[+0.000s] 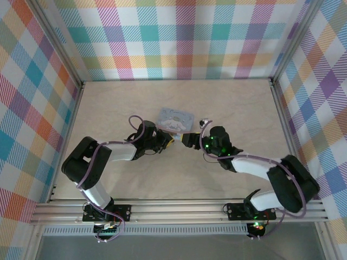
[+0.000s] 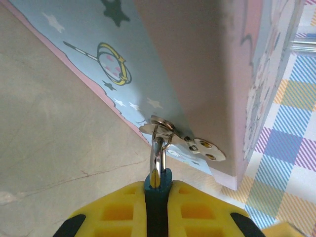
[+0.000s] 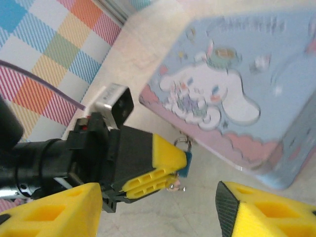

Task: Unlock a padlock with a key

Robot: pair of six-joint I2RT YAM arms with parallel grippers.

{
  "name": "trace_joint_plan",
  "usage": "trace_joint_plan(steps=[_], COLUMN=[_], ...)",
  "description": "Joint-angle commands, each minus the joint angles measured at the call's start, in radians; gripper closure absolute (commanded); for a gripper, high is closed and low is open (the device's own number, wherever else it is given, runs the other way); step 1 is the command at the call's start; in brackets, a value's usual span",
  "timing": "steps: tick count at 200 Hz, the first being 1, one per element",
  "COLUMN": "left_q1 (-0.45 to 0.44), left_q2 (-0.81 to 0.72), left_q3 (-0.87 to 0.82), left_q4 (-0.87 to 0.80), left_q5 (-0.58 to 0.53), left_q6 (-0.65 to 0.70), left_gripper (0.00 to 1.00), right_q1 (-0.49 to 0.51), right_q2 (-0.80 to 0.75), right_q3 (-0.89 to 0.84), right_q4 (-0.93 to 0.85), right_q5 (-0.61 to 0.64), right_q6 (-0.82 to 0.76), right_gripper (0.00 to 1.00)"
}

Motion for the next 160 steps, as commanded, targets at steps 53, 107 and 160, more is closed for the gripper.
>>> trace_joint_plan(steps=[53,107,160], left_q1=[0.006,0.006,0.006], left_q2=[-0.029,-0.027,-0.026], left_q3=[0.063,0.071,0.077], left_q4=[-0.128,-0.126,-0.126], left_q5=[0.042,0.057,0.06], left_q6=[-0.049,-0.076,-0.079], left_gripper=[1.0,1.0,1.0], right_q1=[0.042,0.168,0.258], right_q2=[-0.142,-0.097,0.057], right_q3=[0.038,0.061,0.097], right_q4=[-0.193,-0.322,-0.28], right_q5=[-0.066,0.158,0.32], right_q6=[-0.748,-1.122,-1.215], right_gripper=[0.35,0.35,0.35])
